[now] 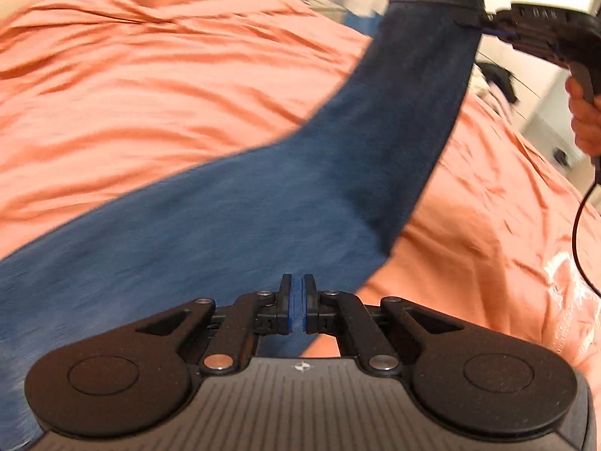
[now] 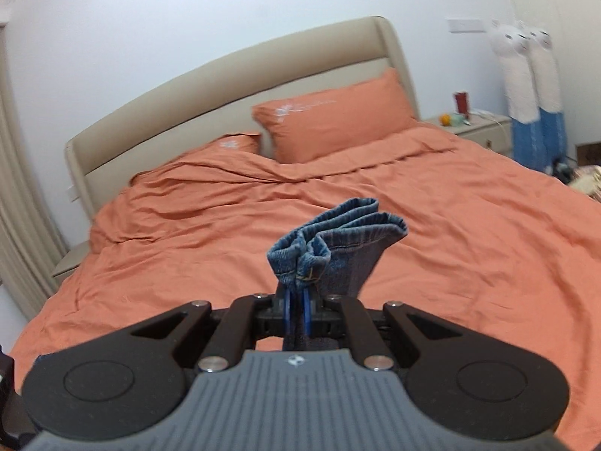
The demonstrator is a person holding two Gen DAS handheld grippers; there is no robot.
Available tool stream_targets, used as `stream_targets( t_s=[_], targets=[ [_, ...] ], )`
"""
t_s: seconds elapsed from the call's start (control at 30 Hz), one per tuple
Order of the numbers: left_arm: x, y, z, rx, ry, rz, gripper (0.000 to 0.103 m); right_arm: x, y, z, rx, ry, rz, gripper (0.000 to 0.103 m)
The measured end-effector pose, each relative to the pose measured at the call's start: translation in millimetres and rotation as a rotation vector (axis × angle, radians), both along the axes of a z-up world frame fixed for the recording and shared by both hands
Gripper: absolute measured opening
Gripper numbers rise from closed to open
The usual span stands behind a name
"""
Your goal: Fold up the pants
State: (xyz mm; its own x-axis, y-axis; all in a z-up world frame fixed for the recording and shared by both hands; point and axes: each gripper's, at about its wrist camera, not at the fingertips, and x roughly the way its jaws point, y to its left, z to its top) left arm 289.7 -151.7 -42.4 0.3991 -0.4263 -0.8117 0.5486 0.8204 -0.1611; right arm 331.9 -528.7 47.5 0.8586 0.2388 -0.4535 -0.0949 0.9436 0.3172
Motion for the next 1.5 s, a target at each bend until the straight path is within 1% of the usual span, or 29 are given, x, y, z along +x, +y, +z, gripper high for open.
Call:
stream_targets(
  t_s=[0.1,0.2,0.3,0.4,0.47,0.57,0.63,0.67,0.73,0.77,0.83,0.9,0.97,1.0,1.07,1.13,1.2,1.27,1.33,1.37,1.4,1.43,1.5],
  targets=[
    [-5.5,43.4,23.5,0.007,-0.040,0.069,0.003,4.0,52.8,15.6,-0.027,-0.021,0.062,0.002],
    [-18.7,87.2,47.9,0.002,-0.063,0.134,0.004,7.5,109.3,22.6,-0.040,-0.028,0.121,0.002],
    [-27.7,123.8,66.3,0.005,-0.067,0.193,0.004,9.3,164.8,16.2,-0.047,-0.013,0.182,0.002],
    [-28.7,153.3,72.2,-0.015,-0.043,0.247,0.005,8.2,221.6,-7.9,-0.050,0.033,0.247,0.002],
    [-25.3,168.5,65.7,-0.059,0.003,0.278,0.013,5.4,258.3,-32.9,-0.055,0.084,0.296,0.002],
    [-23.5,189.4,47.7,-0.118,0.048,0.315,0.028,-5.5,309.4,-79.5,-0.115,0.183,0.380,0.002],
    [-20.9,199.0,33.0,-0.152,0.075,0.331,0.046,-10.3,334.1,-113.0,-0.170,0.258,0.423,0.002],
    [-18.1,200.5,24.8,-0.166,0.089,0.337,0.049,-12.5,344.4,-126.8,-0.194,0.284,0.439,0.002],
    [-16.1,211.0,13.4,-0.182,0.115,0.341,0.051,-16.3,353.7,-149.7,-0.229,0.335,0.466,0.003],
    [-11.3,210.0,5.8,-0.188,0.129,0.347,0.051,-17.3,358.5,-157.6,-0.250,0.350,0.469,0.003],
    [-8.0,210.4,-5.7,-0.203,0.149,0.357,0.054,-19.2,360.6,-169.8,-0.283,0.381,0.485,0.005],
    [-0.9,207.3,-15.4,-0.218,0.167,0.358,0.055,-18.5,357.3,-175.6,-0.284,0.414,0.508,0.014],
    [1.7,205.0,-21.5,-0.224,0.174,0.352,0.057,-16.9,353.8,-176.2,-0.253,0.453,0.538,0.031],
    [6.0,202.7,-24.8,-0.229,0.175,0.353,0.057,-14.1,353.0,-174.8,-0.245,0.471,0.559,0.032],
    [16.4,198.7,-31.0,-0.239,0.182,0.358,0.058,-10.2,352.8,-167.1,-0.250,0.505,0.591,0.032],
    [27.6,196.0,-37.0,-0.255,0.186,0.362,0.057,-6.8,349.4,-156.1,-0.232,0.533,0.611,0.032],
    [40.3,194.8,-42.3,-0.273,0.186,0.382,0.056,0.4,344.5,-144.1,-0.242,0.517,0.607,0.032],
    [51.9,193.5,-47.8,-0.277,0.183,0.413,0.055,11.9,340.8,-136.8,-0.295,0.480,0.578,0.031],
    [60.7,195.7,-51.3,-0.265,0.155,0.460,0.050,29.2,336.0,-137.2,-0.303,0.460,0.545,0.031],
    [64.2,196.5,-52.7,-0.262,0.151,0.465,0.049,38.2,333.4,-139.0,-0.279,0.462,0.530,0.031],
    [68.1,197.2,-55.1,-0.258,0.151,0.467,0.047,47.6,333.1,-141.7,-0.237,0.467,0.519,0.031],
    [72.0,198.4,-57.9,-0.252,0.148,0.469,0.043,57.5,336.3,-144.6,-0.202,0.471,0.507,0.033],
    [78.0,200.8,-61.6,-0.235,0.132,0.478,0.040,73.4,345.7,-151.7,-0.178,0.466,0.485,0.034]
  ],
)
